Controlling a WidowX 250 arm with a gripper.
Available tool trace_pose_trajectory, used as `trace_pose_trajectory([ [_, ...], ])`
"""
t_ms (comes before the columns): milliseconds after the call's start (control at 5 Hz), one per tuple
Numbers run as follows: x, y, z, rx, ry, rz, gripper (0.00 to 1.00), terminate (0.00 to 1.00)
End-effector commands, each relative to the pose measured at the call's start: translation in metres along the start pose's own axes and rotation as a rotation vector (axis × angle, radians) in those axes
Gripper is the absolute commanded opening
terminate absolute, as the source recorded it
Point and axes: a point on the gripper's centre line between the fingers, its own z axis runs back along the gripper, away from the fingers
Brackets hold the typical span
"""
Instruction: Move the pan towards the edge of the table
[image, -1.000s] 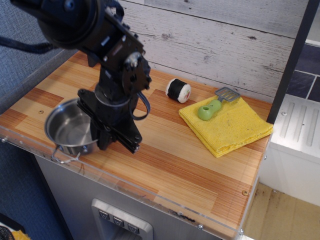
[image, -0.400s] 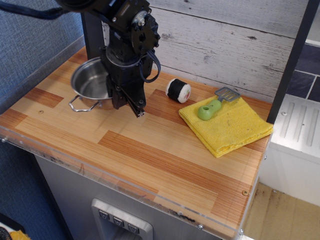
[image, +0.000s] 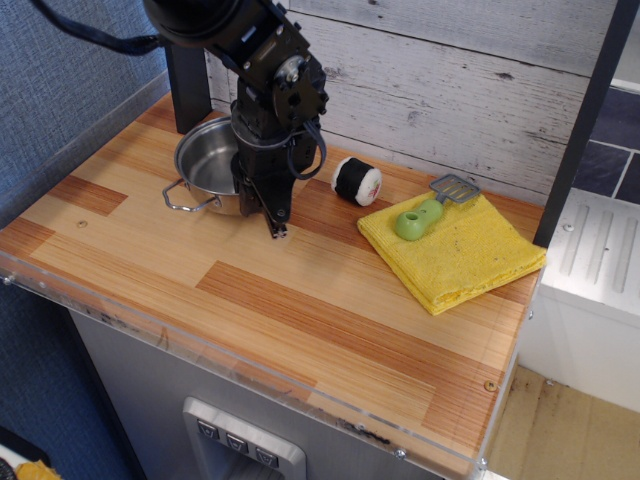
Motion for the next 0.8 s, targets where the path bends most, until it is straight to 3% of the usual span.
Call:
trace_pose_trajectory([
  [0,-0.002,0.041,-0.001,0.060,-0.011,-0.020,0.00,0.00],
  [600,-0.011,0.042,-0.009,-0.005,-0.018,0.085,0.00,0.00],
])
